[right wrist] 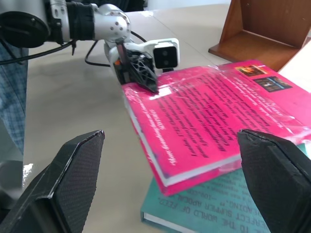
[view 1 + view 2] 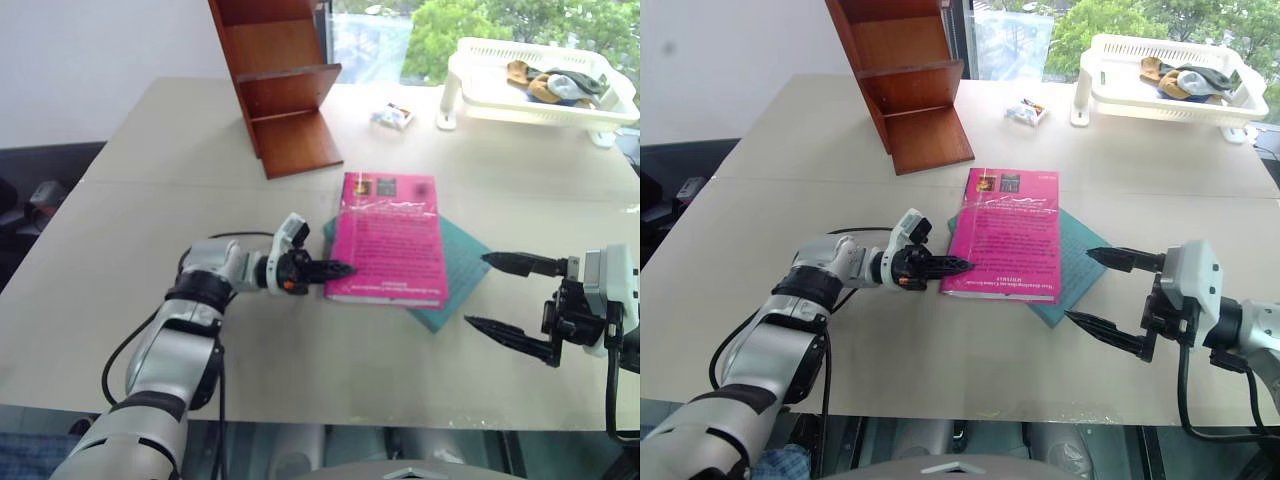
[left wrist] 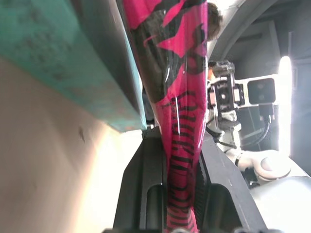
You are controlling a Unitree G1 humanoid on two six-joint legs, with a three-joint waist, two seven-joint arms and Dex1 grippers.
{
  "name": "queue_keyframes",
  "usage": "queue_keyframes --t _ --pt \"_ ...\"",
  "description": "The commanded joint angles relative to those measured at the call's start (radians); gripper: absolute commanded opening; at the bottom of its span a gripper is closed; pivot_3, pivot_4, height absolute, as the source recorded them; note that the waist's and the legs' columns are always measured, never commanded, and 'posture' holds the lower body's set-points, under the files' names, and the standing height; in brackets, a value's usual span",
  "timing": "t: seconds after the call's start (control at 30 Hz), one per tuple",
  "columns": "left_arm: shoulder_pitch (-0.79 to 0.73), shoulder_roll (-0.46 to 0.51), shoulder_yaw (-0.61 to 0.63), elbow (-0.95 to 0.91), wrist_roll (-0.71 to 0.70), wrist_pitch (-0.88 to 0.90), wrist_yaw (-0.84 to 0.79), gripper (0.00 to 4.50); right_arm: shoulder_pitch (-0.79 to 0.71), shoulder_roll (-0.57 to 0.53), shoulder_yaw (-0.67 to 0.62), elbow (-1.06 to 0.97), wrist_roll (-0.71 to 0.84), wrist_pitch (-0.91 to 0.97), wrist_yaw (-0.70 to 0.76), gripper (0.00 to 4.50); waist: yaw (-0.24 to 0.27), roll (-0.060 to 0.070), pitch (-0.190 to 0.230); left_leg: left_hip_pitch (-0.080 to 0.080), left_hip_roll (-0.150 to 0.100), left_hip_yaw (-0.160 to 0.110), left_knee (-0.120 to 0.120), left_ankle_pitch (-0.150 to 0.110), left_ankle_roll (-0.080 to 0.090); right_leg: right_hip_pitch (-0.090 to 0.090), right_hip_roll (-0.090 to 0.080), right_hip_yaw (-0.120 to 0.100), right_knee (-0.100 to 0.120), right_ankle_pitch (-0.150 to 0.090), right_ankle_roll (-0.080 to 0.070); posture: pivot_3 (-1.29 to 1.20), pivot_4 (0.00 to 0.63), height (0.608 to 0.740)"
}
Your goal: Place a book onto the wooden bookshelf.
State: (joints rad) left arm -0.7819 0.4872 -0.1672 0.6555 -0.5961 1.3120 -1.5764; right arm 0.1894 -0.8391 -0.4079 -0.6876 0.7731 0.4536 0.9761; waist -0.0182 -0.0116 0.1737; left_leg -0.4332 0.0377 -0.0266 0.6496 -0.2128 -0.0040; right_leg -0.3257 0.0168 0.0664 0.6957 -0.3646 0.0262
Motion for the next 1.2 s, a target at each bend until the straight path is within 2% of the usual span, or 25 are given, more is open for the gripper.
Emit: queue_keyframes --t 0.03,0.13,0.2,0.27,0.4,0.6,0.73,0.83,1.0,1.2 --pt "0.036 0.010 0.093 -0.190 -0.094 0.044 0.056 0.31 -0.001 -0.002 -0.029 -0.008 0.009 -0.020 0.005 4.50 0.002 0.000 0.000 0.000 0.000 0.000 0.000 0.000 0.000 0.000 -0.001 0.000 0.000 0.000 0.000 0.00 0.150 0.740" --pt "0.018 -0.041 0.209 -0.318 -0.135 0.024 0.201 0.31 -0.007 0.001 -0.079 0.041 0.014 -0.033 0.013 4.50 0.011 -0.001 0.000 -0.001 0.000 -0.002 0.001 0.000 0.000 0.000 -0.002 -0.001 0.000 0.000 0.000 0.00 0.150 0.740" --pt "-0.016 -0.094 0.283 -0.403 -0.140 -0.061 0.313 0.31 -0.017 -0.015 -0.135 0.103 0.007 -0.047 0.032 4.50 0.019 -0.002 0.001 -0.002 -0.001 -0.003 0.003 0.000 0.000 0.001 -0.002 -0.001 0.001 0.000 0.000 0.00 0.150 0.740" --pt "-0.056 -0.129 0.306 -0.469 -0.118 -0.154 0.394 0.31 -0.035 -0.034 -0.174 0.154 0.005 -0.054 0.049 4.50 0.024 -0.003 0.002 -0.002 -0.001 -0.002 0.004 0.001 0.001 0.001 -0.002 -0.001 0.001 0.001 0.001 0.00 0.150 0.740" --pt "-0.091 -0.105 0.176 -0.582 0.048 -0.453 0.423 0.31 -0.087 -0.064 -0.193 0.219 0.003 -0.054 0.067 4.50 0.015 -0.003 0.002 0.000 -0.002 0.002 0.002 0.003 0.000 0.001 -0.001 0.002 0.000 0.002 0.003 0.00 0.150 0.740" --pt "-0.143 -0.087 0.053 -0.632 0.271 -0.750 0.553 0.31 -0.135 -0.068 -0.181 0.286 -0.026 -0.086 0.095 4.50 0.008 -0.003 0.002 -0.001 -0.001 0.003 0.000 0.004 -0.002 0.000 0.001 0.003 -0.001 0.002 0.002 0.00 0.150 0.740" --pt "-0.199 -0.042 0.008 -0.601 0.455 -1.017 0.645 0.31 -0.152 -0.058 -0.163 0.298 -0.031 -0.093 0.095 4.50 0.008 -0.003 0.003 -0.001 -0.002 0.003 0.000 0.003 -0.001 0.000 0.001 0.003 -0.001 0.002 0.002 0.00 0.150 0.740" --pt "-0.253 0.032 -0.022 -0.545 0.591 -1.225 0.679 0.31 -0.171 -0.052 -0.138 0.319 -0.040 -0.101 0.103 4.50 0.007 -0.003 0.003 -0.001 -0.002 0.004 0.000 0.003 0.000 0.000 0.001 0.004 -0.001 0.002 0.002 0.00 0.150 0.740" --pt "-0.316 0.128 -0.085 -0.466 0.718 -1.338 0.635 0.31 -0.236 -0.053 -0.088 0.380 -0.056 -0.120 0.122 4.50 0.007 -0.001 0.005 0.000 -0.002 0.005 0.000 0.003 0.001 0.000 0.001 0.004 0.000 0.002 0.002 0.00 0.150 0.740" --pt "-0.414 0.185 -0.090 -0.404 0.787 -1.318 0.600 0.31 -0.363 -0.053 -0.050 0.491 -0.047 -0.131 0.158 4.50 0.007 -0.002 0.008 -0.001 -0.002 0.004 0.001 0.002 0.002 -0.002 0.001 0.003 0.001 0.002 0.002 0.00 0.150 0.740"
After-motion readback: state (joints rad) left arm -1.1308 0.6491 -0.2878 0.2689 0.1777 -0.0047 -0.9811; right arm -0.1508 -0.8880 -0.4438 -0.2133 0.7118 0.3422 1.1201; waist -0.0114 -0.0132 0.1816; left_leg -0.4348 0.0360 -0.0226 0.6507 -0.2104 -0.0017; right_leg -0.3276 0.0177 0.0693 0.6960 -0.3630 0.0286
